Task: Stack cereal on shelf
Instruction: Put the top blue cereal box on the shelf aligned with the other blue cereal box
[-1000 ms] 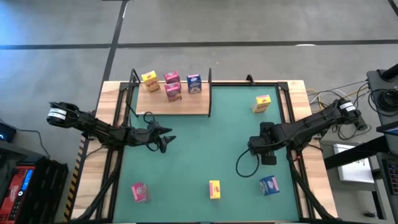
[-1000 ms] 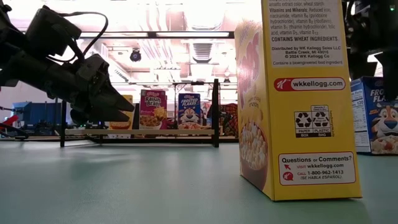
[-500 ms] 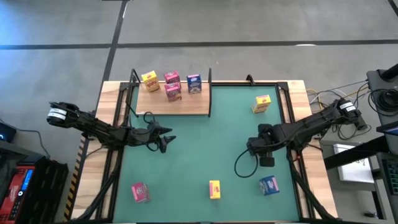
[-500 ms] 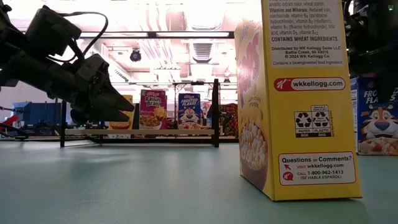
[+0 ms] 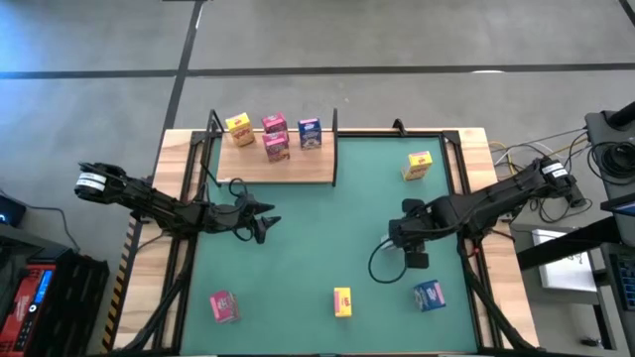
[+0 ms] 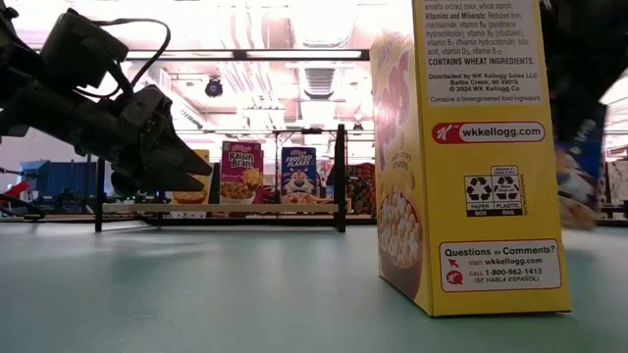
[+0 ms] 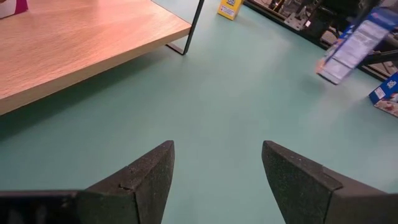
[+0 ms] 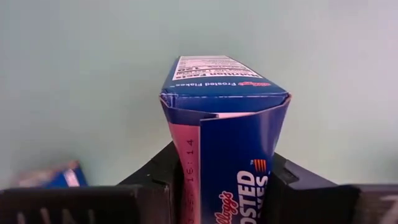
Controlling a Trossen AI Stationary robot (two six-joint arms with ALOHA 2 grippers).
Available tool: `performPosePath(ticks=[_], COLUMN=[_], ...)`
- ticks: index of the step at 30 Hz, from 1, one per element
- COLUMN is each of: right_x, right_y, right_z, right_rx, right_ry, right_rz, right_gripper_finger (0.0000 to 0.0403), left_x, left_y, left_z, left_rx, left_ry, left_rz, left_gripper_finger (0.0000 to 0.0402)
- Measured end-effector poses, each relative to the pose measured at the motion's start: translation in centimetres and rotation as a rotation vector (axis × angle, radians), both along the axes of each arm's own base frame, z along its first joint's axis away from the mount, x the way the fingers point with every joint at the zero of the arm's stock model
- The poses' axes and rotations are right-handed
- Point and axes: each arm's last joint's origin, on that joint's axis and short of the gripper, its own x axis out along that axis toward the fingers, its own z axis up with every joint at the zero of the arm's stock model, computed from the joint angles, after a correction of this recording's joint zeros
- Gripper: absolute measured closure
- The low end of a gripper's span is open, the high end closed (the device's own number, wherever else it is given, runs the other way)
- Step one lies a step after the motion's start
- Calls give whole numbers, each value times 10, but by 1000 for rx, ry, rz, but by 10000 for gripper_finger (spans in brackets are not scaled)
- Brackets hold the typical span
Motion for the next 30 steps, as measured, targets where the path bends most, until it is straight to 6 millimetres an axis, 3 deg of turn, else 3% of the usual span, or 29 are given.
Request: performPosePath(ticks=[11,30], right_x=[23,57], right_y=[3,-44], right_z=[19,37], right_rx=[31,26], right_ry=[-245,-563], right_rz=[69,-94], right_gripper_finger=[287,288], left_x=[0,0], left_y=[0,0], left_z=[0,0], left_rx=[0,0], left_ry=[0,0], left_rz=[0,0], left_gripper_finger=[174,174])
